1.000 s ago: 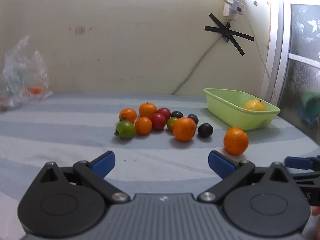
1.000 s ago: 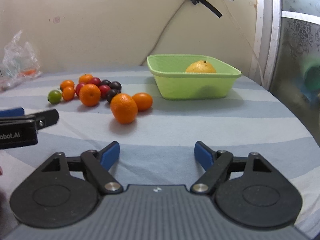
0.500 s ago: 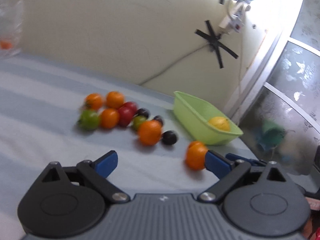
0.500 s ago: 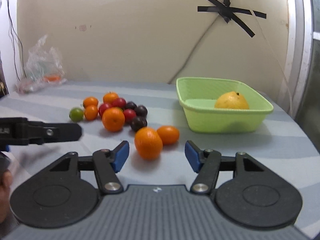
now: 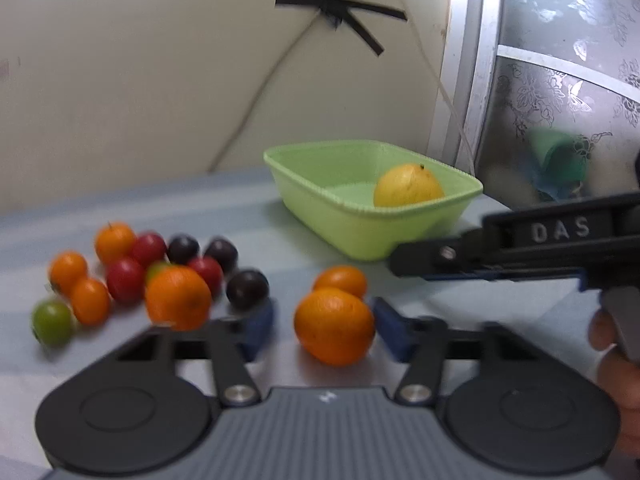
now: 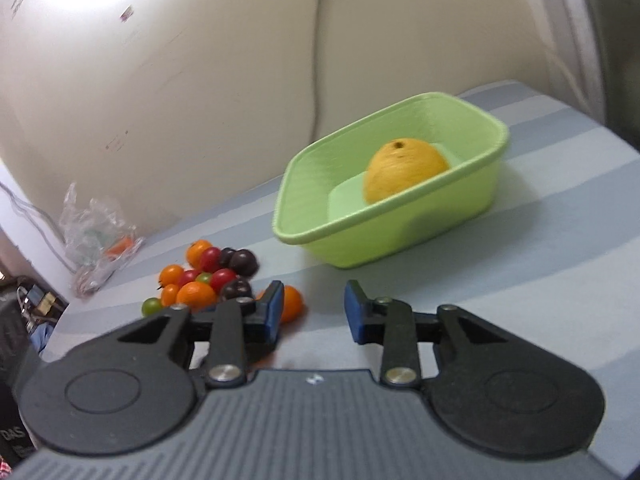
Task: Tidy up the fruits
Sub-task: 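Grasp a mandarin with the left gripper while the right gripper grasps another mandarin, then lower both mandarins into the green basket and open both grippers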
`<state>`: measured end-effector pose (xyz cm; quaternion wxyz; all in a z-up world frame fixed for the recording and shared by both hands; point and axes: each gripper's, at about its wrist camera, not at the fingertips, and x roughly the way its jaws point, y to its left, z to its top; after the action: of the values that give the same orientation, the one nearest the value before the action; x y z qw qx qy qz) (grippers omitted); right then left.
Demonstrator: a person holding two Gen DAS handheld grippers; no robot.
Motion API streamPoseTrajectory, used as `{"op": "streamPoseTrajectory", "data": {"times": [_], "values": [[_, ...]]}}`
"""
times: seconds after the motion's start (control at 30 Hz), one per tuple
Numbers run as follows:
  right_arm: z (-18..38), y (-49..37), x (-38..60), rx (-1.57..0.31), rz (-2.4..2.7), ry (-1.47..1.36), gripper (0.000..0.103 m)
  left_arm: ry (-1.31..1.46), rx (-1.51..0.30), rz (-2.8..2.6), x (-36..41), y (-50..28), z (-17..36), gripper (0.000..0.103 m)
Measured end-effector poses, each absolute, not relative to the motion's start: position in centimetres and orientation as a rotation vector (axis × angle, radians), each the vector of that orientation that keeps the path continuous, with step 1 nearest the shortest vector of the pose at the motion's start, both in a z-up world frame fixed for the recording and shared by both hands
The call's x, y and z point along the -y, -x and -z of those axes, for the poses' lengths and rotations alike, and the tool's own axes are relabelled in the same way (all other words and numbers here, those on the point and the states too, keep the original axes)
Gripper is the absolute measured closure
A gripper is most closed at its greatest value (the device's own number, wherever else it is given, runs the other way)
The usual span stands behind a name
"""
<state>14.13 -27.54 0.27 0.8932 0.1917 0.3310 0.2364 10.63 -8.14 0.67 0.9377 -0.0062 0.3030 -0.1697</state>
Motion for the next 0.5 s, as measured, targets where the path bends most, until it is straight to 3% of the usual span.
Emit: {"op": "streamPoseTrajectory", "data": {"times": [0.3,0.5], "values": [[0.8,-16.3,23.9,-0.758,-0.565,-0.358,0.067,0.076,-0.595,0.338,4.8,-6.4,-0.5,0.063],[0.0,-14.2,23.5,-0.701,-0.574,-0.293,0.071,0.198,-0.581,0.357,1.7,-6.1,-2.2,0.063]]}}
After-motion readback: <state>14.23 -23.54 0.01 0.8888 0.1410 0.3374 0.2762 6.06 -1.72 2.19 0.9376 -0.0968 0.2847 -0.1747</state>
